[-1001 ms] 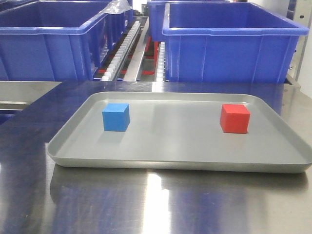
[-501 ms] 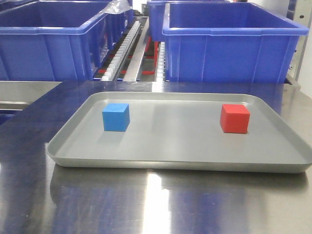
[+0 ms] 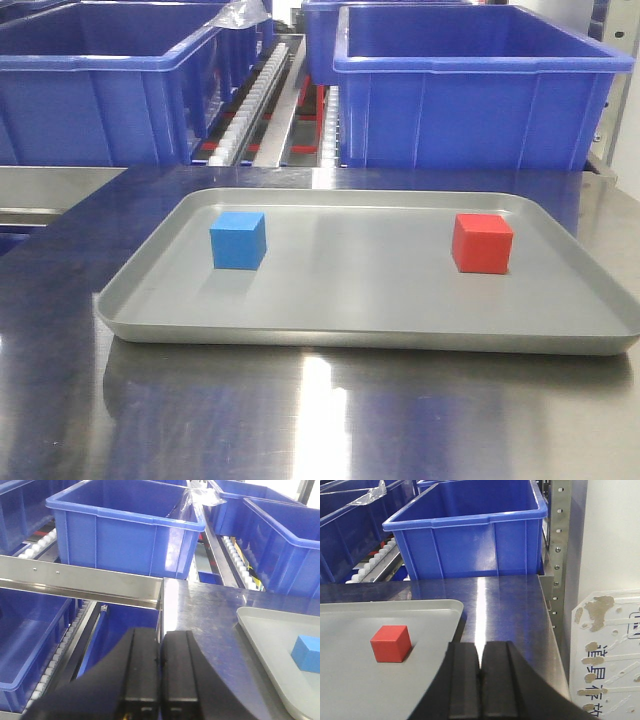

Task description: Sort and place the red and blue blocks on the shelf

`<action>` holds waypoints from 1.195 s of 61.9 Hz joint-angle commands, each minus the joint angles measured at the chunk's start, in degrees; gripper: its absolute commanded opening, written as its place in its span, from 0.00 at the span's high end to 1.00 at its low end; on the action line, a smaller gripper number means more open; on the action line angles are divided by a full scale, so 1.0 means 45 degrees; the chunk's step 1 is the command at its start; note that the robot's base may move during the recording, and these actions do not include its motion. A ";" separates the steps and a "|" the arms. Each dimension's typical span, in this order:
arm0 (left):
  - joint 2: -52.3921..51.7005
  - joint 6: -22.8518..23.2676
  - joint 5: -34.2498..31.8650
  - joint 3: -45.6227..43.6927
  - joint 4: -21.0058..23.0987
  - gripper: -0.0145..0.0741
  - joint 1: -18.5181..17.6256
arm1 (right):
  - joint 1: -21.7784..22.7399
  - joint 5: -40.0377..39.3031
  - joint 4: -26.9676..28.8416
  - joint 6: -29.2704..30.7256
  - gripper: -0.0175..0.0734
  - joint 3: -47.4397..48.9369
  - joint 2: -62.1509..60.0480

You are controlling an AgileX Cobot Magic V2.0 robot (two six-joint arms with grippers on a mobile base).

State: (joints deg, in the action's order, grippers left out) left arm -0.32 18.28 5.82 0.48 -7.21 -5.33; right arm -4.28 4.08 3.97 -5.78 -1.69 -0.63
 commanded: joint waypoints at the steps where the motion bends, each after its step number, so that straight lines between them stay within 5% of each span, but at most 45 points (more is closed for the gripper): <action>1: -0.0216 0.0120 -0.1111 0.0551 0.0006 0.70 -0.0033 | 0.0051 -0.1254 0.0002 0.0083 0.75 0.0298 -0.0033; 37: -0.0216 0.0120 -0.1111 0.0551 0.0006 0.70 -0.0033 | 0.0051 -0.1238 0.0002 0.0083 0.75 0.0325 0.0198; 74: -0.0216 0.0120 -0.1111 0.0551 0.0006 0.70 -0.0033 | 0.0051 0.0103 0.0011 0.0040 0.75 0.4082 0.6195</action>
State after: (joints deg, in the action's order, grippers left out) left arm -0.32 18.28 5.82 0.48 -7.21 -5.33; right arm -4.28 8.74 3.97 -5.78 11.55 23.47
